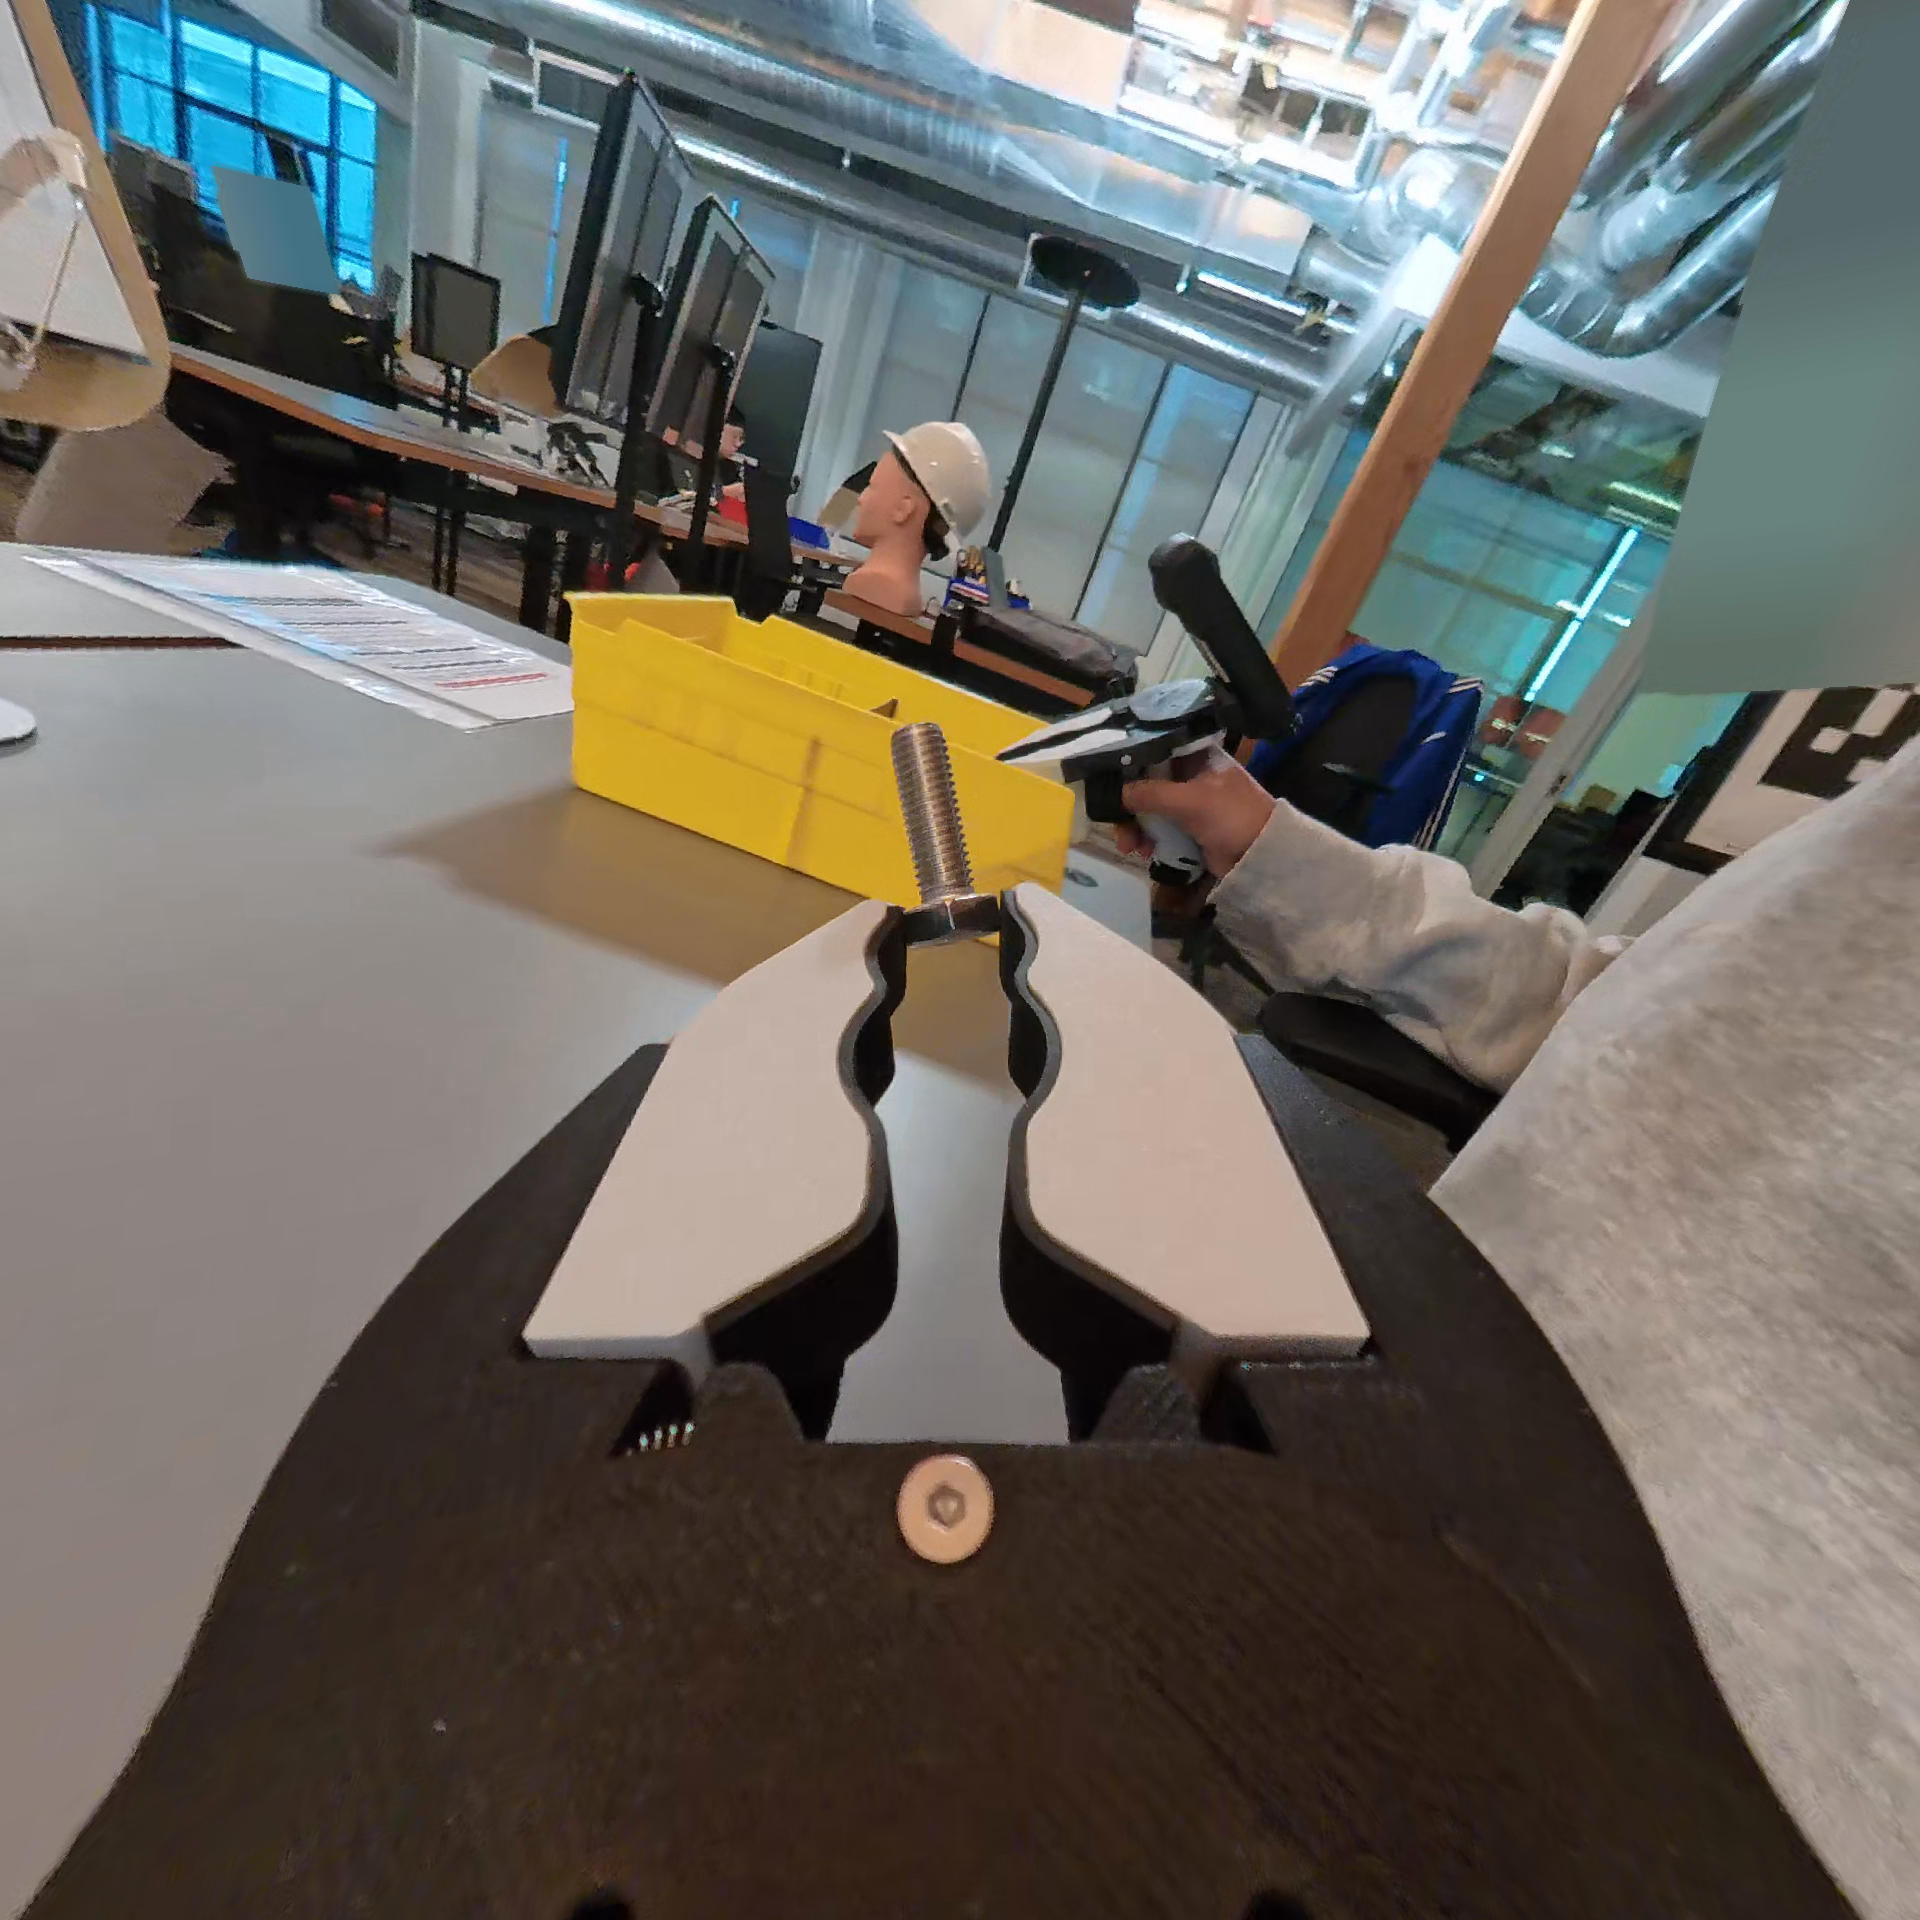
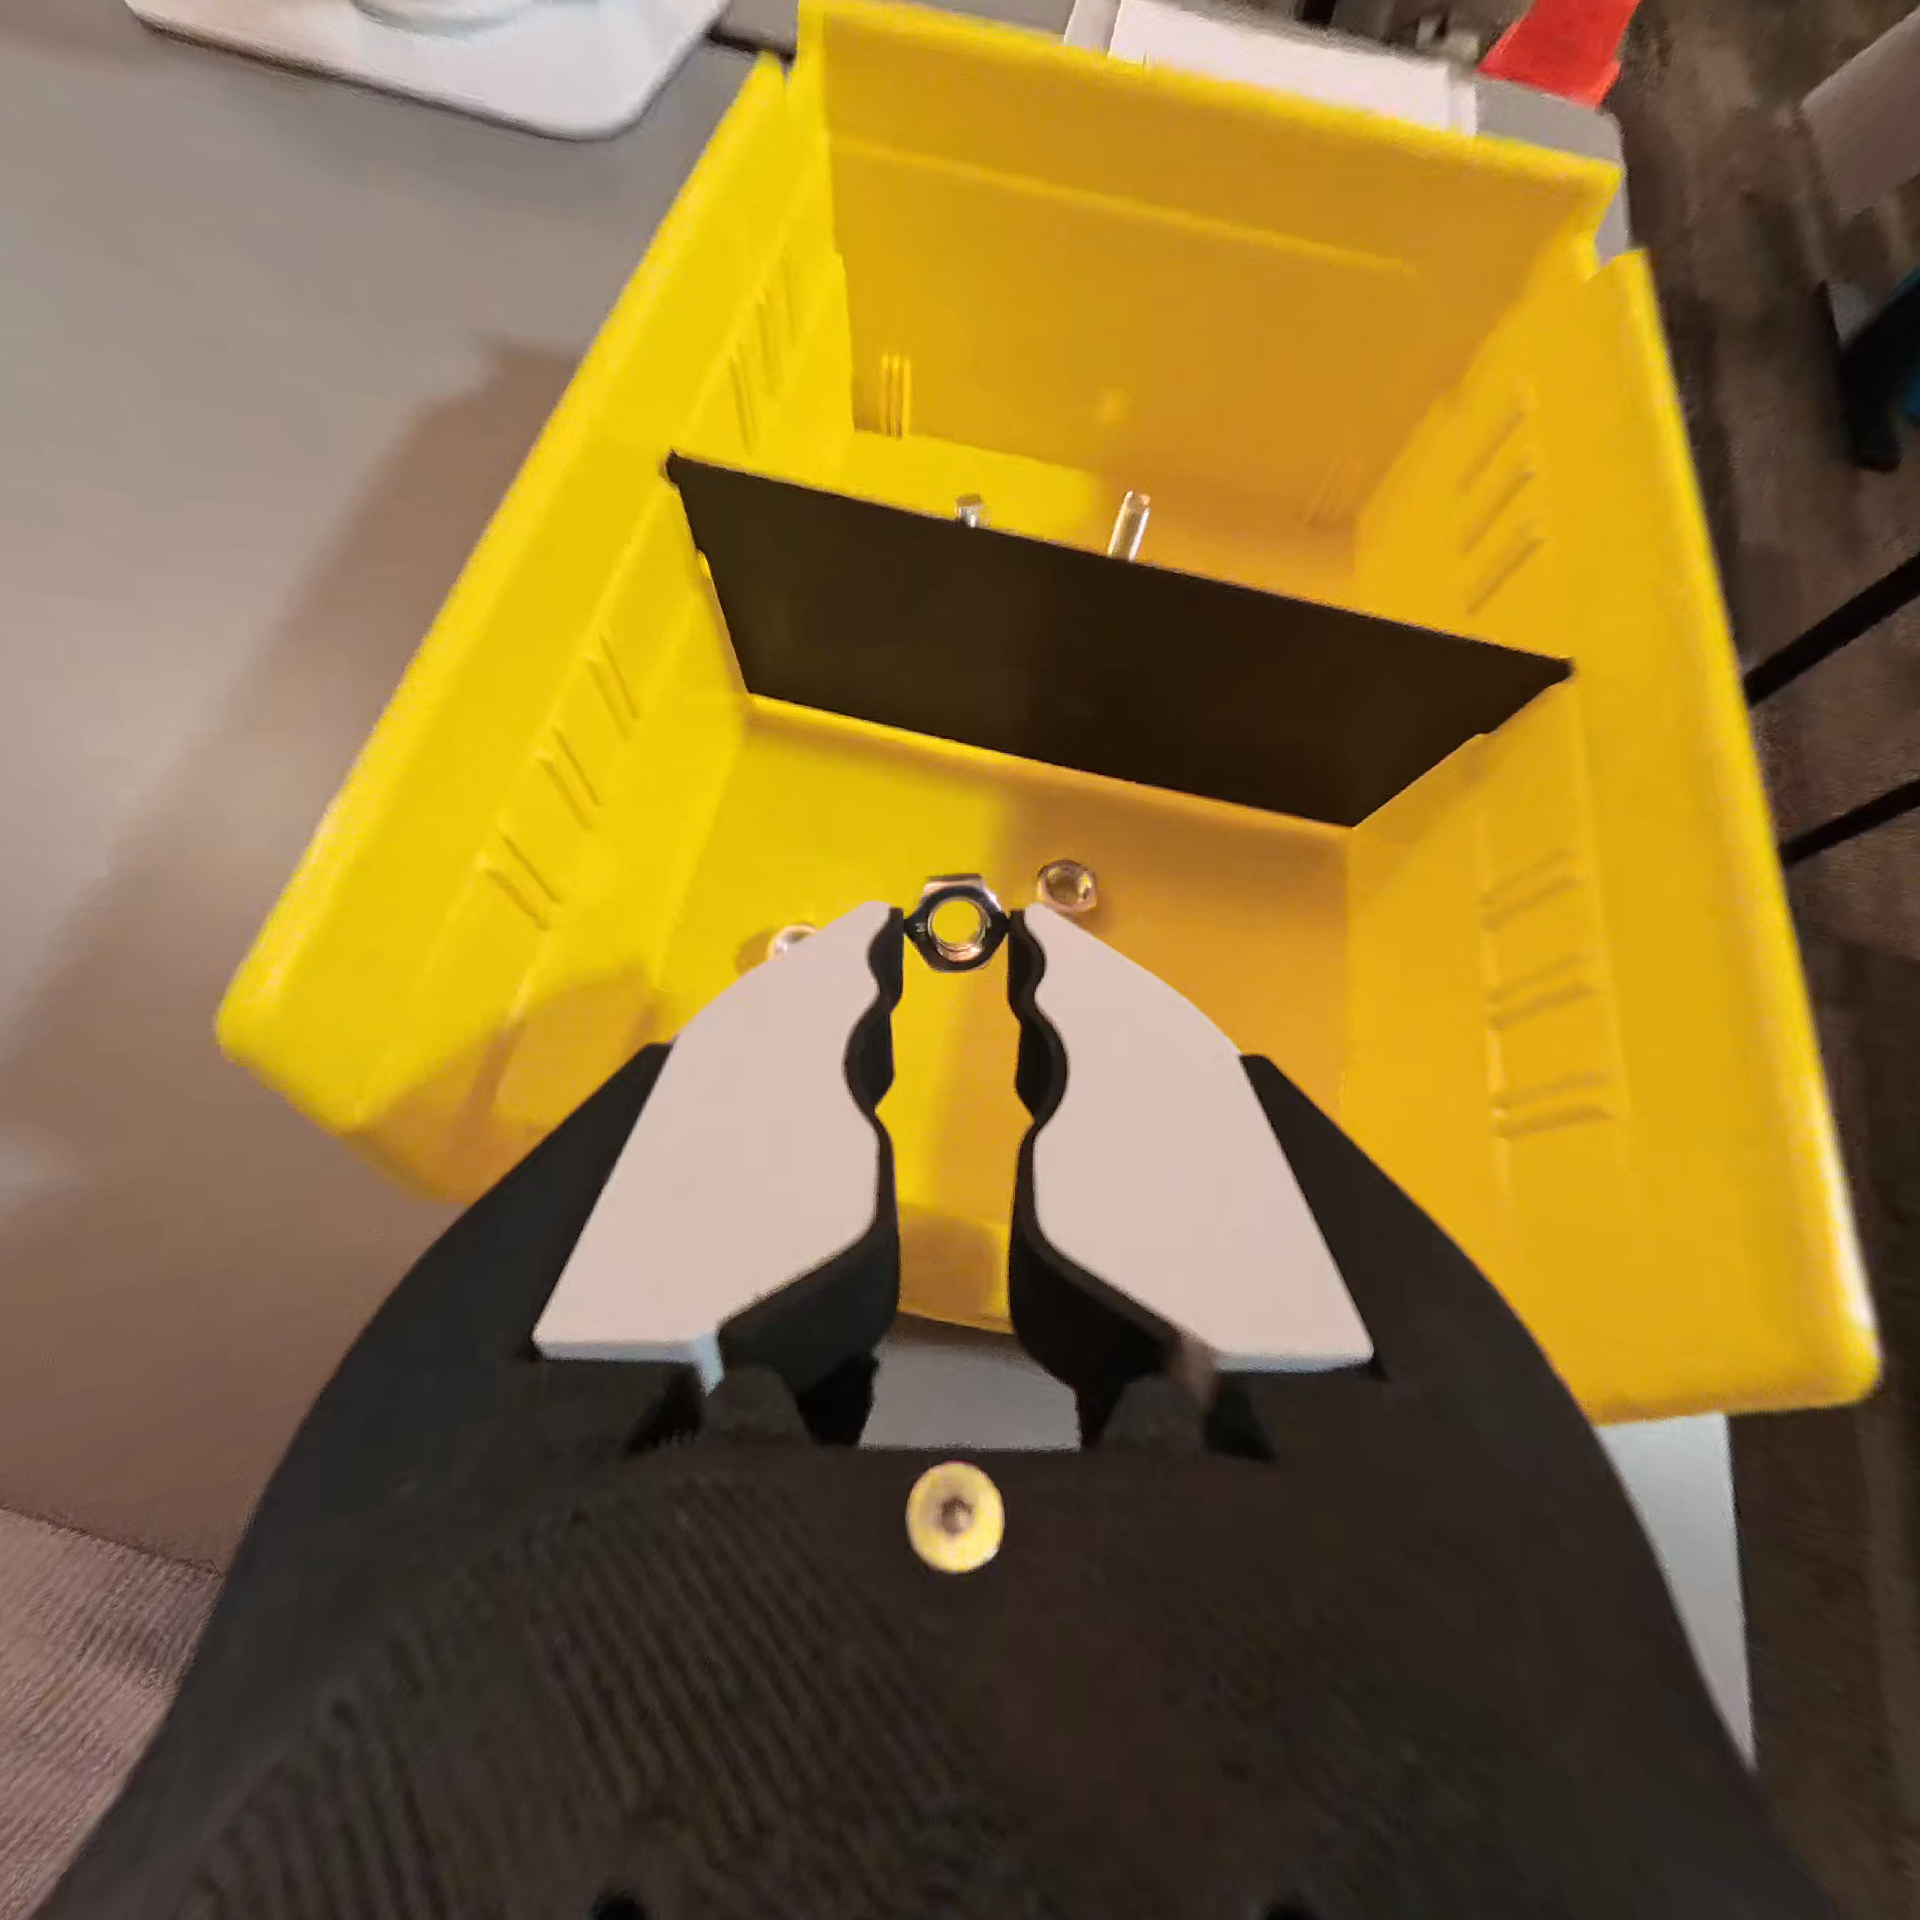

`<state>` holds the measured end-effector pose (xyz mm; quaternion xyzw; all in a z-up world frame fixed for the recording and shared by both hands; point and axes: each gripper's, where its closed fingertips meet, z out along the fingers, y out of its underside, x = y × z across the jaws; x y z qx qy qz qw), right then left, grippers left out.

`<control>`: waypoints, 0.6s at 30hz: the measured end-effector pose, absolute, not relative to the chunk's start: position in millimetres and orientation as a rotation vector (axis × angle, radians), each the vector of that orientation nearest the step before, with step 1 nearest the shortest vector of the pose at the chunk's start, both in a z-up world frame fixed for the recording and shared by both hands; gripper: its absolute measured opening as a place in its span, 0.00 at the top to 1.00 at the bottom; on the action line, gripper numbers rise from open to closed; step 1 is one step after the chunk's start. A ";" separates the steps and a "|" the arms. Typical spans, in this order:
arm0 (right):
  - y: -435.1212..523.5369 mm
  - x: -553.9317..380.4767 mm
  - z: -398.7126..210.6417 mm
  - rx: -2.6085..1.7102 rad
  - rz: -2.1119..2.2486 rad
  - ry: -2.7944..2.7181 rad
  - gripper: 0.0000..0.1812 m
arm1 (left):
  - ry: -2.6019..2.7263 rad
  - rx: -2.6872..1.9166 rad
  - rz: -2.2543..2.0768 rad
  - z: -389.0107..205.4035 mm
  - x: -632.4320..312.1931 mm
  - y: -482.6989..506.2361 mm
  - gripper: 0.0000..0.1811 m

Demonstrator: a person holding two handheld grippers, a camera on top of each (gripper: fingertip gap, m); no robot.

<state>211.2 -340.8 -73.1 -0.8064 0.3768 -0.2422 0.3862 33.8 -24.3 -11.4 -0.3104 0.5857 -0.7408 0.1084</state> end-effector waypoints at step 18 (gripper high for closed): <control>-334.6 218.7 -75.2 -1.953 -0.610 0.981 0.89 | 1.869 -0.929 -2.301 -19.1 11.5 -74.3 0.90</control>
